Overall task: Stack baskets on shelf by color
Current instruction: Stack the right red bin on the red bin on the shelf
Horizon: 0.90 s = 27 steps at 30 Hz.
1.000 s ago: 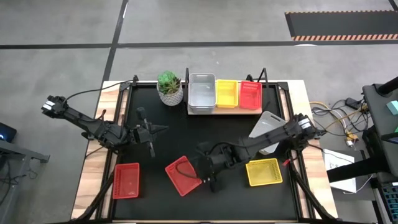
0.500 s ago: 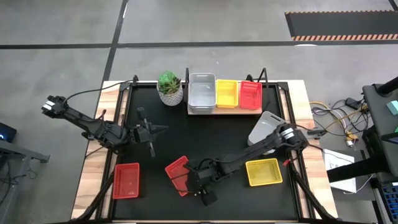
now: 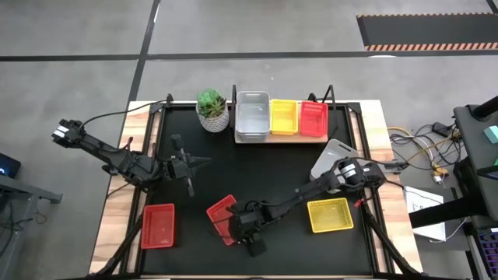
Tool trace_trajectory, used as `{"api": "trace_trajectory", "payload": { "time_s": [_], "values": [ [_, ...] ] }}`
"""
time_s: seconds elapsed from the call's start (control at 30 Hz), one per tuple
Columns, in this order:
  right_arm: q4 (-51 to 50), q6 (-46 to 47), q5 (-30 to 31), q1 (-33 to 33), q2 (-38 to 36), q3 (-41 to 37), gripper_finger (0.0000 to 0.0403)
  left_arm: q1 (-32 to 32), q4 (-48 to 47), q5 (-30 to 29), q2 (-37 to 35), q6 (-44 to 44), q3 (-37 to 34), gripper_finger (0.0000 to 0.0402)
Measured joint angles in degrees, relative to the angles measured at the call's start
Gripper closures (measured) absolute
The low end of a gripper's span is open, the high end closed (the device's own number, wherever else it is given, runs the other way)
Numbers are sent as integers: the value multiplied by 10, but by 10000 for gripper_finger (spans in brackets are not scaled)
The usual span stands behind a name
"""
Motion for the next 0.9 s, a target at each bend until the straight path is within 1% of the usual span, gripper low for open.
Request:
{"api": "trace_trajectory", "payload": {
  "time_s": [0.1, 0.2, 0.43, 0.7, 0.83, 0.9],
  "values": [
    [2, -1, 14, -3, -1, 0, 241, 0, 0, 0, 0, 0, 0, 402],
    [2, -3, 23, -5, 0, 0, 278, 0, 0, 0, 0, 0, 0, 402],
    [3, -27, 24, -8, 2, 0, 382, 0, 1, 0, 0, 13, 1, 402],
    [-4, -47, 44, -8, -5, 0, 391, 0, 0, 0, 0, 13, 2, 402],
    [-16, -54, 44, -4, -41, 0, 391, 0, 0, 0, 0, 13, 1, 402],
    [-40, -59, 42, 0, -66, 0, 392, 0, 0, -1, 0, 14, 1, 402]
  ]
}}
